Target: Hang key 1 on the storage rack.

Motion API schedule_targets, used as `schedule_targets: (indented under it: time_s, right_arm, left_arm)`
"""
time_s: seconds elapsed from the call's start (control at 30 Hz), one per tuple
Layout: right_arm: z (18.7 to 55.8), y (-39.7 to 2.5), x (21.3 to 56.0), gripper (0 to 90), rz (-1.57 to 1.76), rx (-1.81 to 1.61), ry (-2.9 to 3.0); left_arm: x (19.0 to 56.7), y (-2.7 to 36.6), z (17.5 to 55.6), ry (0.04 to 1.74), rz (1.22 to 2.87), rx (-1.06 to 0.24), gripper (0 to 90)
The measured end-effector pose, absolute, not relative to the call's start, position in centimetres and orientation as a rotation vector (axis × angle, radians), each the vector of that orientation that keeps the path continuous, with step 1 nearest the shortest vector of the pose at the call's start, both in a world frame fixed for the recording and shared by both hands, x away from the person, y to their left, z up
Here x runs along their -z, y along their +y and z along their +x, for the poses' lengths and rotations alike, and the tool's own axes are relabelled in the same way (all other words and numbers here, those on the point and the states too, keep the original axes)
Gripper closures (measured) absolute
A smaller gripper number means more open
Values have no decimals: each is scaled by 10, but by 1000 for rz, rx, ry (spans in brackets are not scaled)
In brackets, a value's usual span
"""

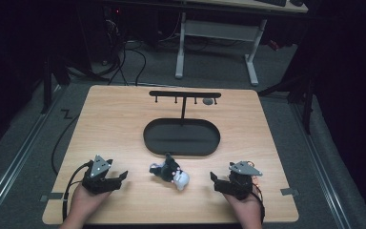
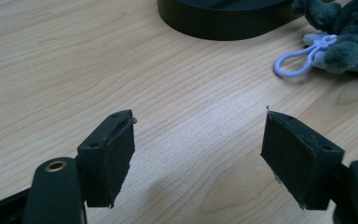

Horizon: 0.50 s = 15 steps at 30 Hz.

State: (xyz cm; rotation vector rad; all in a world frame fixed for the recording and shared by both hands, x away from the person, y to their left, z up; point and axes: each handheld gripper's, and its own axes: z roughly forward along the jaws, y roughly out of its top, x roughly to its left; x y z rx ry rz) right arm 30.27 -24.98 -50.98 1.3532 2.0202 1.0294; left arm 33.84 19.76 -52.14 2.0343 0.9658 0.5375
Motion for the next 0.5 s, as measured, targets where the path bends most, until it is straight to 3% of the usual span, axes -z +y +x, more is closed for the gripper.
schedule_targets:
  time_s: [0.5]
  right_arm:
    - [301,-250,505,78,1344,-930,2102]
  left_arm:
    - [505,196,333,928,2101,-560,211]
